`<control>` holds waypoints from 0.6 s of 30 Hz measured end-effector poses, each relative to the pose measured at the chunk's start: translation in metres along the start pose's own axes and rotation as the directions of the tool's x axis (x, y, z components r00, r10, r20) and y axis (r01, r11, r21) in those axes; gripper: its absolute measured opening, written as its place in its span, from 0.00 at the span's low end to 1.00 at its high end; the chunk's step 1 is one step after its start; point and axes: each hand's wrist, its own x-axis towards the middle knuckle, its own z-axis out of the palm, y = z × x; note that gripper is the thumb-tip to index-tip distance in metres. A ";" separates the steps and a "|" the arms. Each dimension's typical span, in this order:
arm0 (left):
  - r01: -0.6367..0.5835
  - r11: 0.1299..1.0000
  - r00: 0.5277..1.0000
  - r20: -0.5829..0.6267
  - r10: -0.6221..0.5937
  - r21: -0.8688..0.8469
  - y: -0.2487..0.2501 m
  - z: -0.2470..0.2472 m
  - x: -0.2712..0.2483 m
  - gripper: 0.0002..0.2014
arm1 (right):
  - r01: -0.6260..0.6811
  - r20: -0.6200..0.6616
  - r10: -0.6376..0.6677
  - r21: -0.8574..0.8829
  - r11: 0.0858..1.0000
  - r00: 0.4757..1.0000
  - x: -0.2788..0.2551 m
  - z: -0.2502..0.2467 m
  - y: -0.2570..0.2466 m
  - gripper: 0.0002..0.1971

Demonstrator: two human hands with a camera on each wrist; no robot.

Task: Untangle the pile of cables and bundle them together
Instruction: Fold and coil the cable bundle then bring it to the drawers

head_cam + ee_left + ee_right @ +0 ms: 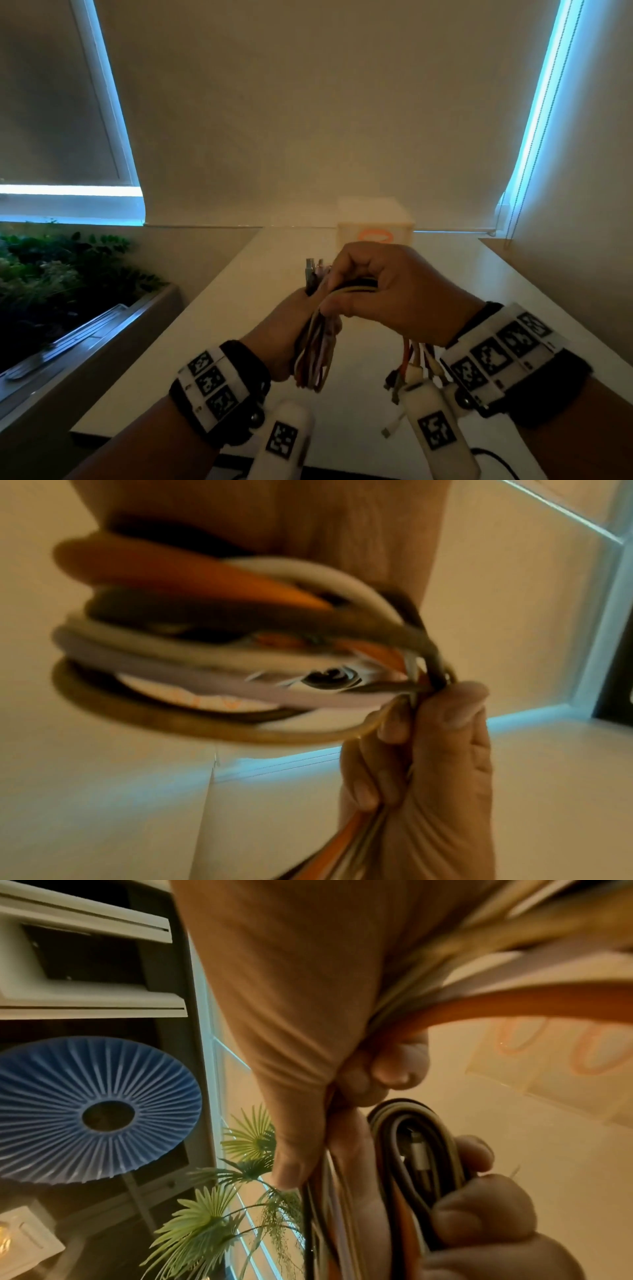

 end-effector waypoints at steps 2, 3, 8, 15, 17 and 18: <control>0.071 0.996 0.997 0.011 -0.070 -0.051 0.000 -0.002 0.003 0.29 | 0.006 -0.075 -0.006 -0.007 1.000 0.997 0.001 0.000 0.006 0.08; 0.070 0.996 0.997 0.027 -0.069 -0.048 0.001 0.000 0.003 0.35 | -0.002 -0.104 0.002 -0.001 1.000 0.995 0.001 0.001 0.009 0.08; 0.015 0.997 0.993 0.115 -0.006 -0.074 0.001 0.006 0.006 0.45 | -0.048 -0.121 0.049 0.007 0.999 0.991 0.001 0.000 0.015 0.08; 0.018 0.998 0.975 0.221 -0.031 0.062 0.008 0.009 0.000 0.35 | -0.227 -0.078 0.233 0.079 0.971 0.969 0.004 -0.013 -0.006 0.16; -0.022 0.986 0.986 0.166 -0.006 0.165 0.012 0.015 0.000 0.29 | -0.260 -0.039 0.262 0.051 0.964 0.964 0.005 -0.017 -0.014 0.18; -0.031 0.976 0.991 0.137 0.001 0.217 0.012 0.016 0.002 0.27 | -0.269 -0.033 0.270 0.038 0.962 0.962 0.006 -0.018 -0.016 0.18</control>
